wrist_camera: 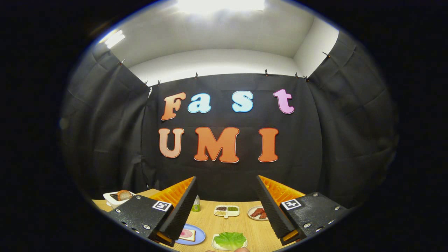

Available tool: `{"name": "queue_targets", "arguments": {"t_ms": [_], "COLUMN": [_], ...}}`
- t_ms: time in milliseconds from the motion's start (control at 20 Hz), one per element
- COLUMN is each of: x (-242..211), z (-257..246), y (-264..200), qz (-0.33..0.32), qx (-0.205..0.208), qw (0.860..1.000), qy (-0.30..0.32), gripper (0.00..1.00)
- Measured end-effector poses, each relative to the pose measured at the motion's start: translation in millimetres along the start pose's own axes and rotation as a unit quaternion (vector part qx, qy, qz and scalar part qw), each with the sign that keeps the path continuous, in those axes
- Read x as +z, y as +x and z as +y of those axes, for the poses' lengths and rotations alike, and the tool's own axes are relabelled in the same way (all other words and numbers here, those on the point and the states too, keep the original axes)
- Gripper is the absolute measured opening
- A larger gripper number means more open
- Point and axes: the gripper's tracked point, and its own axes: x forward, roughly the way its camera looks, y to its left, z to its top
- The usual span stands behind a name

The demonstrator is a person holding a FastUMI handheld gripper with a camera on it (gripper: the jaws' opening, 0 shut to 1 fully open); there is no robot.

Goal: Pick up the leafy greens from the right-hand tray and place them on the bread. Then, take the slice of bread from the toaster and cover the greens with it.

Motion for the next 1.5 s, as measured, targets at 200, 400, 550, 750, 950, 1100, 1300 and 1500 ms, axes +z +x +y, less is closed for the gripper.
{"name": "queue_targets", "arguments": {"t_ms": [200, 400, 550, 750, 950, 1100, 1300, 1500], "x": [-7, -10, -20, -43, -71, -106, -146, -177], "z": [2, 2, 4, 5, 7, 8, 9, 10], "y": [3, 6, 9, 17, 27, 34, 42, 50], "qz": [0.019, 0.025, 0.038, 0.063, 0.104, 0.157, 0.226, 0.275], "qx": [0.002, 0.001, 0.008, 0.029, 0.039, 0.053, 0.059, 0.063], "qw": [1.0, 1.0, 0.999, 0.998, 0.994, 0.986, 0.972, 0.959], "qy": [0.003, 0.001, 0.005, 0.008, 0.019, 0.029, 0.037, 0.036], "gripper": [0.98, 0.98, 0.98, 0.98, 0.98, 0.98, 0.98, 0.98]}}
